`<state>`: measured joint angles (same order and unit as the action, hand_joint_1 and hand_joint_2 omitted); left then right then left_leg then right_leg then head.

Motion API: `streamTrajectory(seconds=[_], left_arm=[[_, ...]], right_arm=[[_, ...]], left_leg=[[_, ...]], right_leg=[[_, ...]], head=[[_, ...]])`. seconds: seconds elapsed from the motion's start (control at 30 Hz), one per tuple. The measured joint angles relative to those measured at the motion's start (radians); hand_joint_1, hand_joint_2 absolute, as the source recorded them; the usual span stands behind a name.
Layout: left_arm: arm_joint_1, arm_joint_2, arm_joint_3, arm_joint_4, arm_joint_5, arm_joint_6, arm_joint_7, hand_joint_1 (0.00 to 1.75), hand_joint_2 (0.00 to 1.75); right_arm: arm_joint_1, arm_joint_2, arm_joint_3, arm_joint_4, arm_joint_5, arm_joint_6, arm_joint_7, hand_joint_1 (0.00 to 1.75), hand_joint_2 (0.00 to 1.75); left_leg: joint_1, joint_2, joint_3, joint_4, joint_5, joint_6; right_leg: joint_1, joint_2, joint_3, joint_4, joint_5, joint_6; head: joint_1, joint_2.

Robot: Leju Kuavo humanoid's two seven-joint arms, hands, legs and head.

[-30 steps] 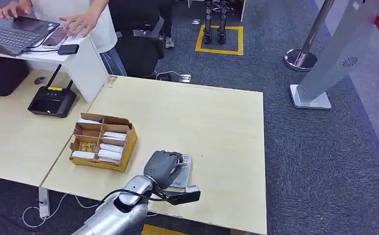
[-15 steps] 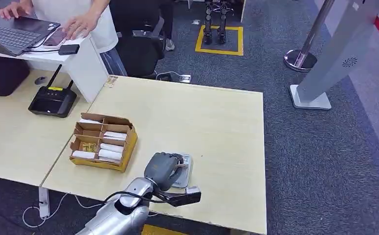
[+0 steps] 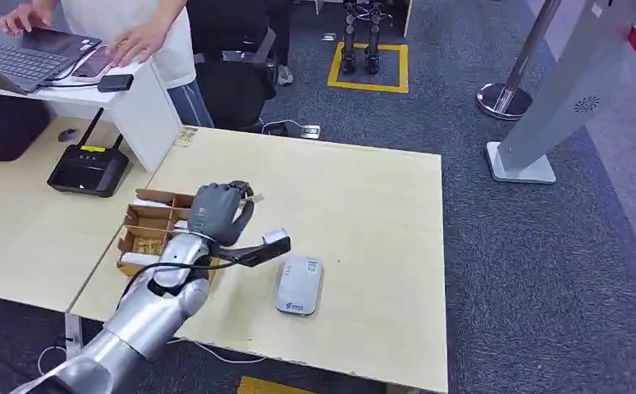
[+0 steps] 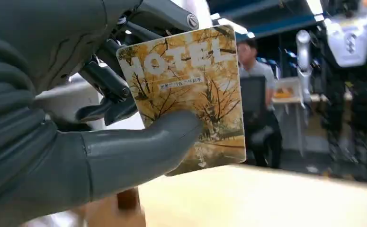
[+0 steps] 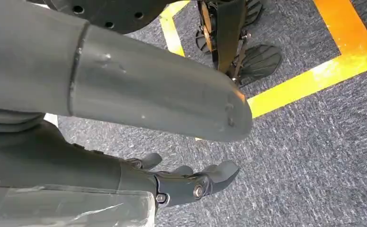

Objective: Pass the card to the sensor for recognition and then transmit it.

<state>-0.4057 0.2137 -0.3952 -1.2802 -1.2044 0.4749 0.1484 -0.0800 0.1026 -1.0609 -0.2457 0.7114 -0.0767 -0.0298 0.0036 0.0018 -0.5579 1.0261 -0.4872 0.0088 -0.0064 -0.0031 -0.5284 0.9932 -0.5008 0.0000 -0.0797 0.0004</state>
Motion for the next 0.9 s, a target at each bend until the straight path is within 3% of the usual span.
streamTrajectory(seconds=[0.47,0.9], left_arm=[[-0.237,0.109,0.064,0.062,-0.050,-0.048,-0.005,1.75,1.75],[-0.291,0.138,0.068,0.165,-0.017,-0.070,0.006,1.75,1.75]], right_arm=[[-0.001,0.000,0.000,0.000,0.011,0.007,0.000,0.00,0.00],[-0.002,0.000,0.000,0.000,0.010,0.000,0.007,0.00,0.00]], left_leg=[[0.000,0.000,0.000,0.000,0.000,0.000],[0.000,0.000,-0.001,0.000,0.000,0.000]], right_leg=[[0.000,0.000,0.000,0.000,0.000,0.000],[0.000,0.001,0.001,0.000,0.000,0.000]], head=[[0.000,0.000],[0.000,0.000]])
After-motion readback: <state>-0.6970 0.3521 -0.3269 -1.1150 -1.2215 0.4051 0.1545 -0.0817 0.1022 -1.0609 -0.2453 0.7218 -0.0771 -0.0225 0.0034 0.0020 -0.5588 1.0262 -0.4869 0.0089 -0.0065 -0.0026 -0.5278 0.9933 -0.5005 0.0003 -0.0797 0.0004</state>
